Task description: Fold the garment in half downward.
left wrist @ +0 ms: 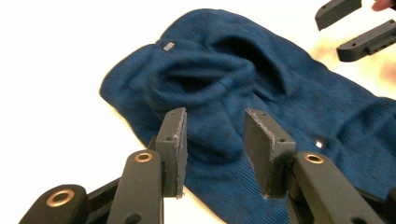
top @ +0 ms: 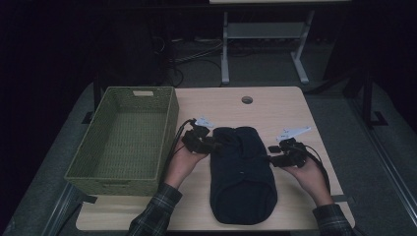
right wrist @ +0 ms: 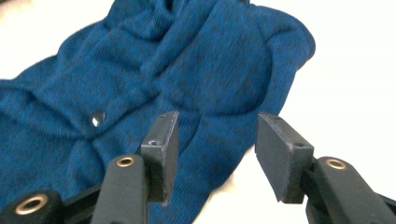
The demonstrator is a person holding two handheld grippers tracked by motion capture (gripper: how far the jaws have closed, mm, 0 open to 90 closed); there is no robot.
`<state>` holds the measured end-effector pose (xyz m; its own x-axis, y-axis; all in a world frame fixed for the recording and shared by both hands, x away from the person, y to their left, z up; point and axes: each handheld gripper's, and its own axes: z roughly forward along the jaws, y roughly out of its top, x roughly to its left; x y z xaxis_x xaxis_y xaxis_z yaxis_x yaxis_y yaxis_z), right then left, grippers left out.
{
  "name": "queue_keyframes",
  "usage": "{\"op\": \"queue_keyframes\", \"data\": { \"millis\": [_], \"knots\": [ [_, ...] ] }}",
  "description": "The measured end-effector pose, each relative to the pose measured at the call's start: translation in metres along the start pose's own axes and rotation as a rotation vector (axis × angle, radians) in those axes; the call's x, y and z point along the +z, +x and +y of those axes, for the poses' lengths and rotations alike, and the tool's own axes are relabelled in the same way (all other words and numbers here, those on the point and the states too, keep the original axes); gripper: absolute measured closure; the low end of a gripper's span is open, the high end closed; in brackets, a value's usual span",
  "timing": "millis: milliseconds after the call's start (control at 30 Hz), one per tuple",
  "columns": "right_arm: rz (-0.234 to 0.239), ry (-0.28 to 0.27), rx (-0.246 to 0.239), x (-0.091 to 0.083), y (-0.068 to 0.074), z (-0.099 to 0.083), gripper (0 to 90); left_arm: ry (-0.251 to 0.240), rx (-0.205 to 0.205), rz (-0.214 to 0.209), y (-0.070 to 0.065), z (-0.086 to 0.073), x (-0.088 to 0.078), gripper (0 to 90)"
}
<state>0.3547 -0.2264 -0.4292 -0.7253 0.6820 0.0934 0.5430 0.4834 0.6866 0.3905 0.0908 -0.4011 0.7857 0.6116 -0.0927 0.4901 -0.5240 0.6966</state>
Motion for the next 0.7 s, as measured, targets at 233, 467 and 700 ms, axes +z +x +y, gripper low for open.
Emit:
{"op": "queue_keyframes", "data": {
  "millis": [233, 467, 700],
  "knots": [
    [-0.001, -0.01, -0.004, 0.003, -0.011, 0.02, 49.8, -0.007, -0.026, 0.027, 0.014, 0.015, 0.008, 56.9],
    [0.02, -0.034, 0.011, 0.009, -0.022, 0.038, 50.3, 0.001, -0.022, 0.051, 0.028, 0.03, 0.018, 57.2],
    [0.01, -0.034, 0.012, 0.016, -0.028, 0.049, 50.6, 0.022, -0.033, 0.103, 0.045, 0.041, 0.032, 58.7]
  ]
}}
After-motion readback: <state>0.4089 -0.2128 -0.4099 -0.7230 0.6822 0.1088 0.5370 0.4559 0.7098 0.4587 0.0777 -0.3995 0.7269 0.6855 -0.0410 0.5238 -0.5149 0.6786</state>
